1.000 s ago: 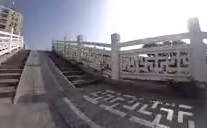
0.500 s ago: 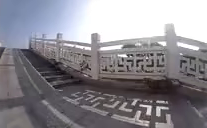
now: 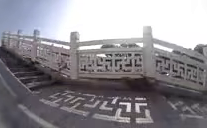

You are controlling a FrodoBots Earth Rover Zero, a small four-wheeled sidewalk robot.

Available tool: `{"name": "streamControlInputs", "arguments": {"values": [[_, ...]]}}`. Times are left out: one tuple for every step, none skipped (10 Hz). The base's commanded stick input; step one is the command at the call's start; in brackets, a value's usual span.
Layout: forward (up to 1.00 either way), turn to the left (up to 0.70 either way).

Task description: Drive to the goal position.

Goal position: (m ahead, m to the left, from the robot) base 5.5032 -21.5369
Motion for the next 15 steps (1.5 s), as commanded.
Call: {"name": "streamControlInputs", "arguments": {"values": [[0.0,-0.45],[0.0,-0.45],[0.0,-0.45],[0.0,-0.45],[0.0,-0.45],[0.0,-0.45],[0.0,-0.45],[0.0,-0.45],[0.0,-0.45],[0.0,-0.45],[0.0,-0.44],[0.0,-0.44],[0.0,-0.43],[0.0,-0.43],[0.0,-0.43]]}}
